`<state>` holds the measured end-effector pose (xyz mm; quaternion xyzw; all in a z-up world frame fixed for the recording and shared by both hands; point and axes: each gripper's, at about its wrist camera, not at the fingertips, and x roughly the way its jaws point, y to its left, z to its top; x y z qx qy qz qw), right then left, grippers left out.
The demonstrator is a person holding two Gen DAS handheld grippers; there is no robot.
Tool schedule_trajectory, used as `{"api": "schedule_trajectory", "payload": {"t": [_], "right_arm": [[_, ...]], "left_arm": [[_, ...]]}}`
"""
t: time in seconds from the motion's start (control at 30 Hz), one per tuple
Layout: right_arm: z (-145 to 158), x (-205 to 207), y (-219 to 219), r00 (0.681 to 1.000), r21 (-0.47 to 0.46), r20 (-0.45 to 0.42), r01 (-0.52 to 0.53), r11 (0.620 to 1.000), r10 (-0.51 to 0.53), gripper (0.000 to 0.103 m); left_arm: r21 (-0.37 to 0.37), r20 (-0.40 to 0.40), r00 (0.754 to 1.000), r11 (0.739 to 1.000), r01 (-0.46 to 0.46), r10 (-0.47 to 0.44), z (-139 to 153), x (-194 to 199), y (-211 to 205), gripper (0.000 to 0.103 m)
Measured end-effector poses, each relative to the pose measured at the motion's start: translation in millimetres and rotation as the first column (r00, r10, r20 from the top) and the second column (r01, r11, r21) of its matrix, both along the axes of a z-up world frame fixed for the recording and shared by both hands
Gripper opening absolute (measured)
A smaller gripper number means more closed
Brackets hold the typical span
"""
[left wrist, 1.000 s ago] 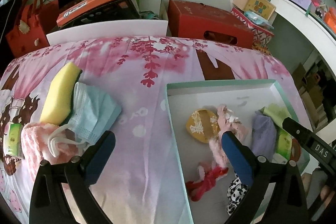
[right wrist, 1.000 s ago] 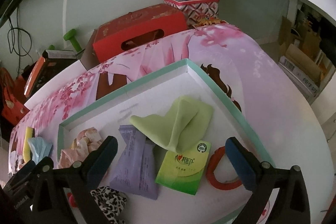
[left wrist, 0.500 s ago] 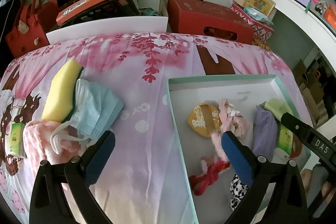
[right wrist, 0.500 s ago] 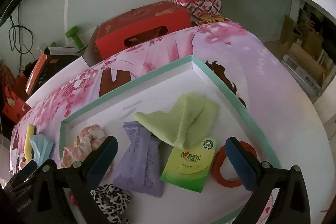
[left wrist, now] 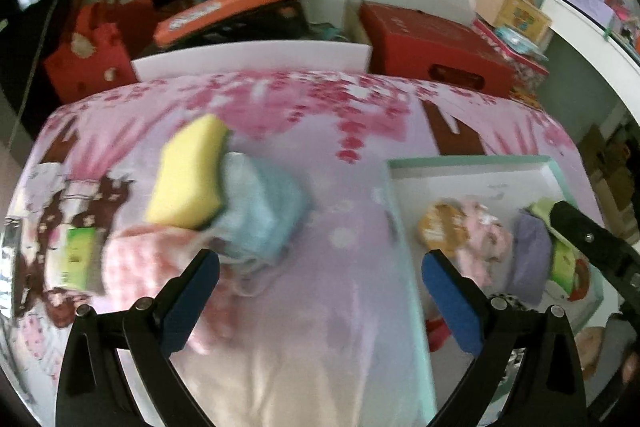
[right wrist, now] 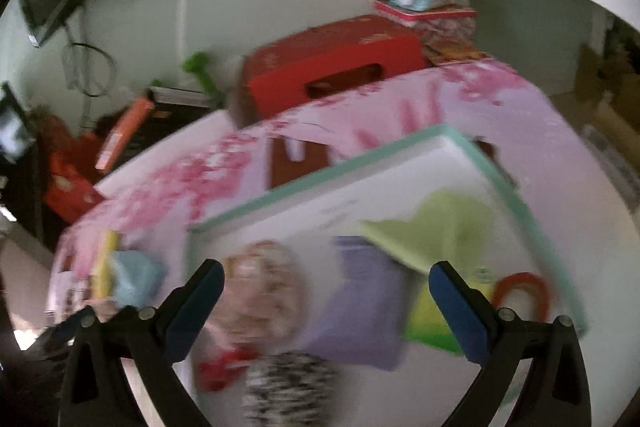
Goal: Organize soft objects
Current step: 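Move both tools back toward the pink knit cloth and sponge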
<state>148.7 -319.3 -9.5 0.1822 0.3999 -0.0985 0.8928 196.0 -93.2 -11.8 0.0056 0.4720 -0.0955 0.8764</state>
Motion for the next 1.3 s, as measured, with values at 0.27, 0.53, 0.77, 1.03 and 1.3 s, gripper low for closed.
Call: {"api": "schedule_trajectory", "payload": {"t": [0.27, 0.53, 0.77, 1.03, 1.3], "right_arm": [[6.2, 13.5, 62.8, 0.987, 0.006, 0.044, -0.156, 0.988, 0.156, 0.103], [4.2, 19.5, 111.6, 0.963, 0.021, 0.054, -0.264, 0.964, 0.263, 0.103], [0.0, 23.1, 143.3, 0.948, 0.044, 0.051, -0.318, 0.947, 0.315, 0.103], [-16.8, 29.4, 186.7, 0.917, 0.041, 0.004, -0.398, 0.917, 0.398, 0.103], [-30.7, 32.7, 215.5, 0.895, 0.064, -0.022, -0.443, 0.894, 0.445, 0.103]], "left_arm": [[0.005, -0.022, 0.993, 0.993, -0.118, 0.118, 8.0, 0.4, 59.1, 0.101], [0.002, -0.044, 0.961, 0.962, -0.272, 0.272, 10.9, -5.0, 128.9, 0.101], [-0.012, -0.062, 0.930, 0.931, -0.364, 0.363, 6.7, -11.8, 176.4, 0.101], [-0.046, -0.092, 0.911, 0.912, -0.408, 0.403, 0.6, -12.2, 202.4, 0.101], [-0.054, -0.125, 0.887, 0.890, -0.453, 0.444, -8.4, -10.7, 223.0, 0.101]]}}
